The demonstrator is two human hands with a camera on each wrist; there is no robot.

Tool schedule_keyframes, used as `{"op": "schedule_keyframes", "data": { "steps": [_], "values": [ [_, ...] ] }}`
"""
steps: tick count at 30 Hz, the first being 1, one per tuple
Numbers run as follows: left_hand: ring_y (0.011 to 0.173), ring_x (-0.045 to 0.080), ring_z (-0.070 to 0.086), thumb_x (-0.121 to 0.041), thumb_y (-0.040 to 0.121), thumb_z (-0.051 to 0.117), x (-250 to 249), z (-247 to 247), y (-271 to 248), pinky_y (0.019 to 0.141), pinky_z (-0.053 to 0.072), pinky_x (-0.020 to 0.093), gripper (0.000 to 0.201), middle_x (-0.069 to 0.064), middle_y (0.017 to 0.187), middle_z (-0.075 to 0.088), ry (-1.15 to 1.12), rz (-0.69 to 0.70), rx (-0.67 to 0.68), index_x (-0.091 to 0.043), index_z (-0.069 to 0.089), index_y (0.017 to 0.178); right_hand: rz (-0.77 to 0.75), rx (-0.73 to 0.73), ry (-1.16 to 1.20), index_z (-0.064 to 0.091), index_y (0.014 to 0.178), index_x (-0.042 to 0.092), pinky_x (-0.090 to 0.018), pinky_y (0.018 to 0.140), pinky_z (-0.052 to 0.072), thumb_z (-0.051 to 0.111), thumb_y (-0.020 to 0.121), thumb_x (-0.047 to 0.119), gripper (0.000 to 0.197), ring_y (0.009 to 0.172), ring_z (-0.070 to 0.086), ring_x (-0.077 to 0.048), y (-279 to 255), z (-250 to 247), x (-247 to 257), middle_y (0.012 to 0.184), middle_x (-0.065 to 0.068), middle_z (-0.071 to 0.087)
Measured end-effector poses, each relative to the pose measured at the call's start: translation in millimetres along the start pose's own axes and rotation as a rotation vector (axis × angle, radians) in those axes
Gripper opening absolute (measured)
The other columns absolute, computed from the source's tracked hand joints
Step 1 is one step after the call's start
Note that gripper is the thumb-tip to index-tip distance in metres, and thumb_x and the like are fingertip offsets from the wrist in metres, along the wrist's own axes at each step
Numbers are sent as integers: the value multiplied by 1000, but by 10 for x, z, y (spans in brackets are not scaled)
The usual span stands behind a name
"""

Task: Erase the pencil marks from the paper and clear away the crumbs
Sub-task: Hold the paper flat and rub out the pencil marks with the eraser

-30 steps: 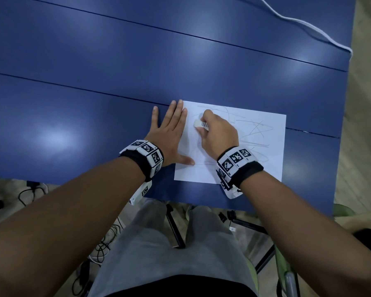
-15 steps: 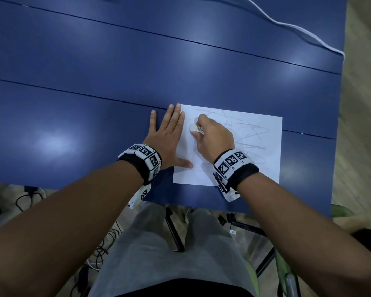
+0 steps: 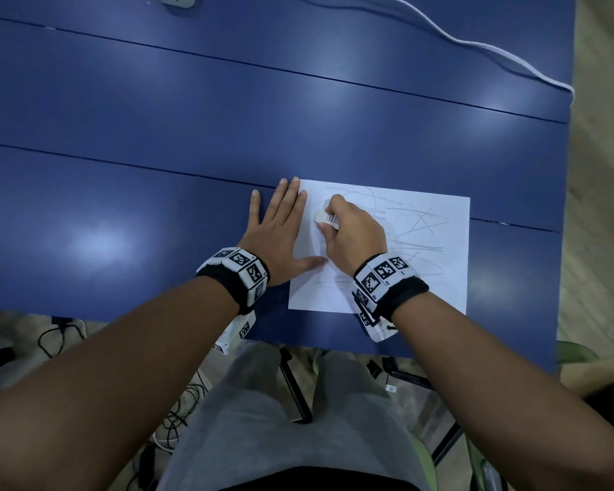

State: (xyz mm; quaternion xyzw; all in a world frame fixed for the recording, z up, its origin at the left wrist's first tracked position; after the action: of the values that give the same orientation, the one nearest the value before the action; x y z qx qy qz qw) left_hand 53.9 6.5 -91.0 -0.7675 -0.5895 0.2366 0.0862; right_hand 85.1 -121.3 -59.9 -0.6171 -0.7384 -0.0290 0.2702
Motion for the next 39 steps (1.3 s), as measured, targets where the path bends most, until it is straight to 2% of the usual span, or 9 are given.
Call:
{"op": "schedule_keyframes", "data": {
  "steps": [2,5,10,13,18,22,27,30,39],
  "values": [
    [154,22,-18,-81,85,34,6,-45,11,121,-13,56,110,5,169,-13,-23,-5,-64,-9,4,161,2,0,8,49,106,15,-31,66,41,56,94,28,19,89,58,-23,4,0,-6,102,0,63],
    [155,27,-13,-83,84,26,46,-69,40,121,-9,61,104,5,170,-4,22,-9,-107,-15,13,161,-2,5,17,49,105,15,-31,66,39,56,95,29,19,88,57,-23,11,3,-8,101,0,62],
    [153,30,-22,-93,79,16,113,-2,70,116,-13,68,109,3,168,-20,82,7,-72,-24,0,162,-5,18,23,48,105,16,-32,66,44,56,95,29,19,85,57,-23,-30,23,-31,98,0,62],
    [152,30,-24,-94,80,18,123,23,75,116,-11,69,110,4,167,-24,105,-2,-63,-24,-4,161,-21,32,-17,49,106,16,-32,66,43,56,94,30,20,86,58,-24,-18,8,-26,98,-1,63],
    [150,29,-31,-93,80,21,122,21,86,115,-16,68,110,3,164,-31,98,-10,-36,-25,-11,160,25,-31,-23,48,108,16,-32,68,42,56,94,28,20,91,59,-26,160,-117,-68,103,-1,64],
    [150,29,-31,-94,80,20,125,30,82,115,-15,68,111,3,164,-32,101,-10,-26,-24,-13,160,-33,11,-60,48,105,16,-33,67,44,54,95,29,17,85,59,-24,121,-43,25,97,-1,64],
    [150,29,-31,-94,80,19,110,32,100,115,-14,69,111,3,164,-32,88,-8,-24,-24,-12,160,-22,-24,-29,49,106,14,-34,68,45,55,95,28,19,88,60,-26,167,-84,4,101,-2,66],
    [151,30,-28,-94,79,15,122,29,91,116,-14,69,111,3,164,-30,97,-4,-28,-24,-11,160,-65,-1,-45,48,103,14,-33,66,45,56,95,28,18,85,59,-27,134,-14,78,97,-2,65],
    [151,31,-28,-91,81,20,120,27,86,116,-12,70,109,4,164,-31,101,-7,-25,-23,-11,160,-59,0,-50,48,104,15,-34,67,45,56,95,28,18,86,60,-27,171,-8,90,98,-1,66]
  ]
}}
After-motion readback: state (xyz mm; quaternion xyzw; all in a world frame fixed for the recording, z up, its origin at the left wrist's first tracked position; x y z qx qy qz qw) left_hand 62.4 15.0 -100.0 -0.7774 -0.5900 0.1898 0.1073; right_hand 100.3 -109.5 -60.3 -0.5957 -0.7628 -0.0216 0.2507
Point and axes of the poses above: each hand's wrist, its own y-axis towards the middle knuckle, its own z-axis out of the palm, x = y × z, the point moved 7 cm from there along y, towards the middle knuckle
